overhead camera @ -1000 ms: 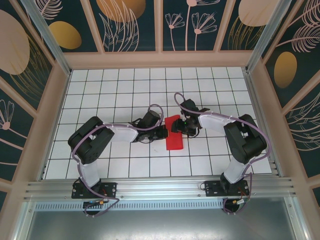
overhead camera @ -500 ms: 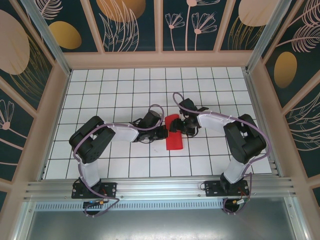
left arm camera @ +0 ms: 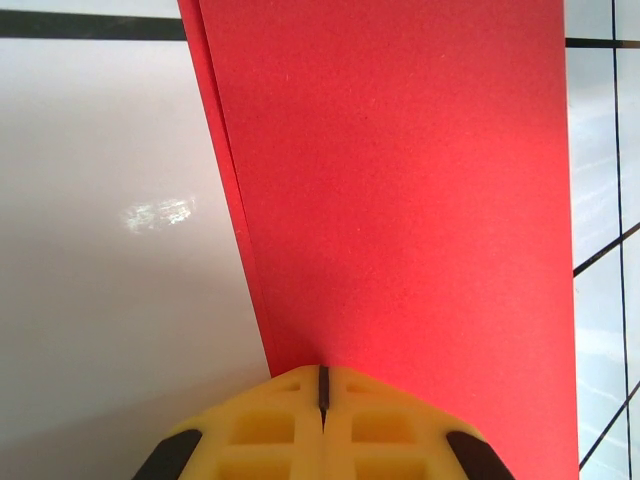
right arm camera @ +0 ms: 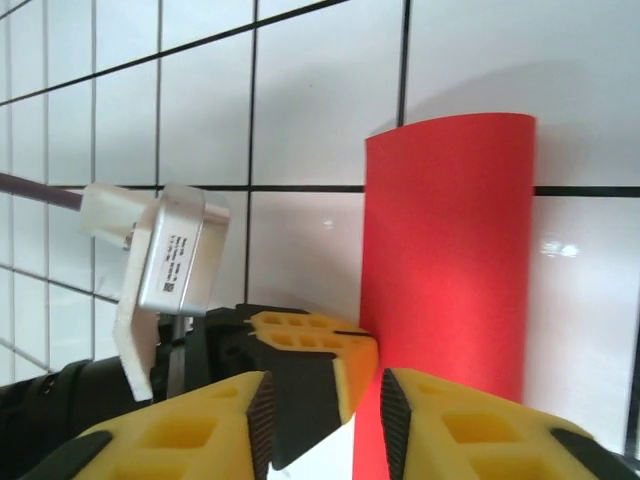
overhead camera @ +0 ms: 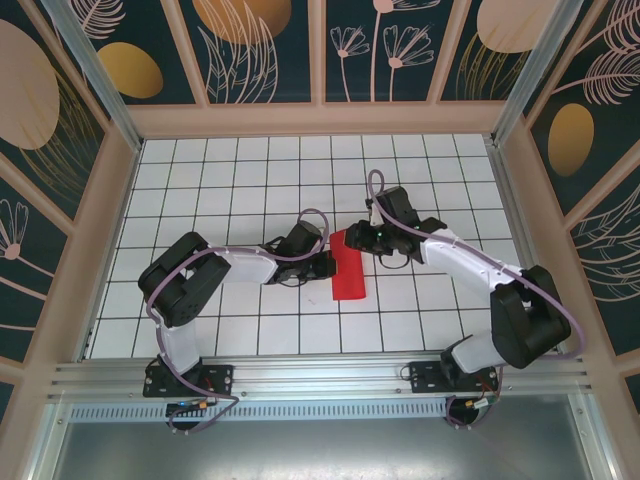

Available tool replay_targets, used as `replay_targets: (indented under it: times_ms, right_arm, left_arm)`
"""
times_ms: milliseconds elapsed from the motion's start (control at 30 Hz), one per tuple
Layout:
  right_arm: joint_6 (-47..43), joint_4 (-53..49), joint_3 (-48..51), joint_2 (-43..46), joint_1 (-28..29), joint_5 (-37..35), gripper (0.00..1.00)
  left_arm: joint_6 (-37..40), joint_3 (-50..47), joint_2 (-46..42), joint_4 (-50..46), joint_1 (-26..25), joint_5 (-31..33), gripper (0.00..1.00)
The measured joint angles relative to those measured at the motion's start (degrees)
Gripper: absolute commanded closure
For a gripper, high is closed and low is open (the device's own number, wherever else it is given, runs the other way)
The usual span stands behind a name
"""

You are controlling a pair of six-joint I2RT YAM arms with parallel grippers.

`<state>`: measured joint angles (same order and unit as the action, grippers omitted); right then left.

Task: Fold a paper plane with a square sheet of paper (pick it up from the middle)
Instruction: Fold the square sheet of paper in half at the center of the table.

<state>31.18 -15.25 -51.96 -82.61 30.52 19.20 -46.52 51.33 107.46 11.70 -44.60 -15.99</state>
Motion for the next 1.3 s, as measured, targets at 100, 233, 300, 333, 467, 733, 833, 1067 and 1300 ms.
replay_targets:
  times_ms: [100,233,300,333,467,733,833,1067,1300]
  right_arm:
    - [0.44,1.90,2.10,-1.75,-0.50,2.58,0.72]
    - [0.68,3.30,4.50,-4.13,-1.18,5.14,0.75]
    - [0.68,3.98,5.22,-5.07,-1.73,5.97,0.74]
    - [0.68,4.42,5.57,-5.35,-2.01,6.29,0.74]
    - [0.50,6.38,7.26,-6.21,-3.28,7.06,0.74]
    - [0.26,9.75,11.30,-9.60,-5.14,7.96,0.72]
    - [0.26,10.56,11.65,-10.12,-5.49,8.33,0.71]
    - [0.26,10.56,11.63,-10.08,-5.60,8.79,0.71]
    - [0.28,9.97,11.96,-1.68,-5.57,11.91,0.72]
  left_arm:
    - [0.02,0.11,0.13,0.00,0.00,-0.04,1.00]
    - [0.39,0.28,0.28,0.00,0.00,0.00,1.00]
    - [0.44,0.28,0.28,0.02,0.00,0.00,1.00]
    - [0.44,0.31,0.31,0.00,0.00,-0.02,1.00]
    - [0.61,0.35,0.46,0.07,0.00,-0.04,1.00]
    - [0.63,0.33,0.55,0.28,0.00,-0.09,1.00]
    - [0.63,0.33,0.61,0.46,0.00,-0.17,1.00]
    - [0.63,0.33,0.68,0.50,0.00,-0.22,1.00]
    - [0.63,0.33,0.68,0.61,0.00,-0.22,1.00]
